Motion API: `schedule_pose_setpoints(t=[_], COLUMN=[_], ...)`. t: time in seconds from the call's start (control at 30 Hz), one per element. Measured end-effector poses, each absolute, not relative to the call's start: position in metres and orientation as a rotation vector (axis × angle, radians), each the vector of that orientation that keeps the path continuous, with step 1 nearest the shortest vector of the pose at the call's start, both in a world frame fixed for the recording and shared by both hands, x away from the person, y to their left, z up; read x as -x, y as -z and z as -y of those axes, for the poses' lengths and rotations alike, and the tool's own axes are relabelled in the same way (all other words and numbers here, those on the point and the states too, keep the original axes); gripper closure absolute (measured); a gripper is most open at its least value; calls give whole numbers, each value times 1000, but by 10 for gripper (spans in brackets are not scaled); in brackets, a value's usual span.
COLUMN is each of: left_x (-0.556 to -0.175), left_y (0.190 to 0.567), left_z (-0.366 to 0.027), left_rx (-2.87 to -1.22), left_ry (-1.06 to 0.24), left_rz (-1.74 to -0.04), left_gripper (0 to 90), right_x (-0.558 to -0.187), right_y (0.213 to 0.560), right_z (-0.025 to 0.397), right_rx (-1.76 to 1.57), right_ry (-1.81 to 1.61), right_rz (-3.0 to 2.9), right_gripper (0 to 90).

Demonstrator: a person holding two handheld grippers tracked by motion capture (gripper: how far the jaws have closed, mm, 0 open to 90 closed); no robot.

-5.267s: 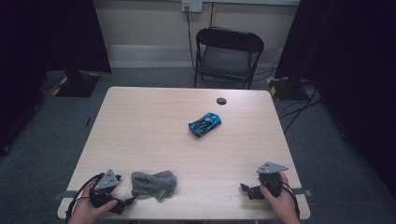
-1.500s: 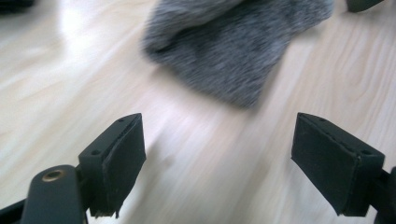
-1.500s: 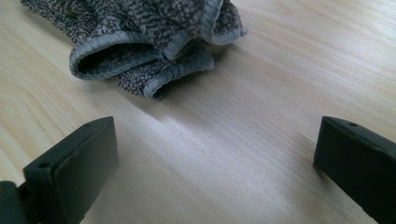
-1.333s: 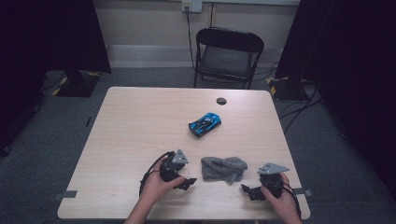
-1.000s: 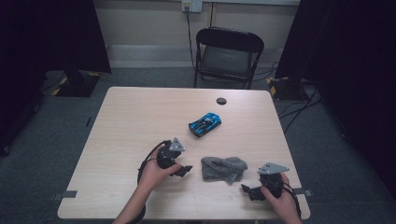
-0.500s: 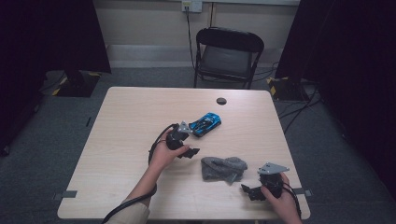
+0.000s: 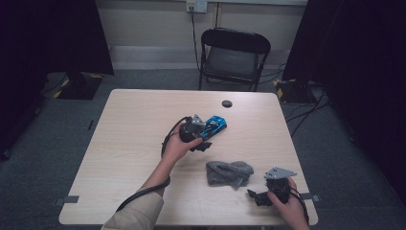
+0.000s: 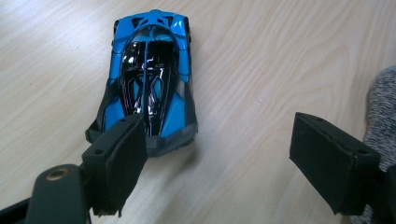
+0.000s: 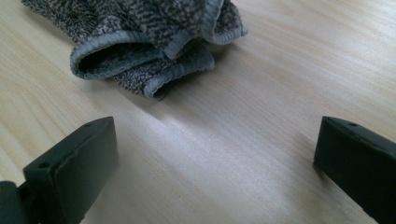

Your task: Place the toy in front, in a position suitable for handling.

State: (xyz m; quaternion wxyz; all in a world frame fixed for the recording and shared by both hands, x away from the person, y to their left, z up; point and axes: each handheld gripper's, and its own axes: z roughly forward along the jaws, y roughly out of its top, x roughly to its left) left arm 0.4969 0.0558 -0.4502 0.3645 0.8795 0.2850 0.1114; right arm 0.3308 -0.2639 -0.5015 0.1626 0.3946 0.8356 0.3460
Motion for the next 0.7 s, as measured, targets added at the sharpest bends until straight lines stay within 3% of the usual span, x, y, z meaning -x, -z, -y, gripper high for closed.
schedule_pose_setpoints(t=[0.57, 0.7], left_x=[-523, -526], left_y=[459, 463], left_z=[-45, -46], left_rx=[-2258, -2260], left_ry=[-304, -308], left_rz=[-756, -763], left_gripper=[197, 253], right_x=[-331, -331], right_y=[502, 502], right_z=[264, 264], right_rx=[-1128, -1128], right_ry=[-989, -989], right_rz=[-2382, -2382], right_gripper=[0, 0])
